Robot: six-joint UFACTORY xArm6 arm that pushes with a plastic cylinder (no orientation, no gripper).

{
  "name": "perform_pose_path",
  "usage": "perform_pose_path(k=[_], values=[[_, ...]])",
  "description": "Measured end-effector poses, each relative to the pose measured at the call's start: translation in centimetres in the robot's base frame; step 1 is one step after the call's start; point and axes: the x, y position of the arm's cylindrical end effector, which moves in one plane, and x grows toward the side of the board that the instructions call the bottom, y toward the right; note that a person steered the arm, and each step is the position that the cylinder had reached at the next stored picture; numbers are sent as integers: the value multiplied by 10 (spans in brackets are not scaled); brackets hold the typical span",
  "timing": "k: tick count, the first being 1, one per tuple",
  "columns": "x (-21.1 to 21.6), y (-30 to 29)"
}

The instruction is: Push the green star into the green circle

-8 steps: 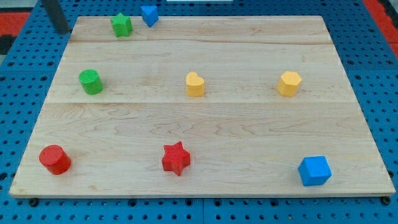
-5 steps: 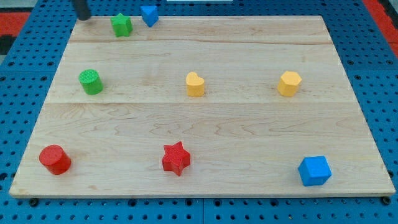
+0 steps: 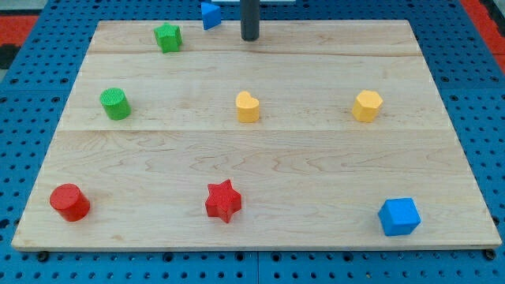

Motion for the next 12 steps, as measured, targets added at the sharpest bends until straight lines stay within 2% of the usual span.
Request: perform_pose_path(k=[1, 3, 4, 5, 6, 7, 8, 9, 10, 12], values=[[-11, -62], [39, -135], [45, -158], [13, -178], [48, -162], [100, -135], [74, -154], [6, -146], [-10, -184], [75, -176]])
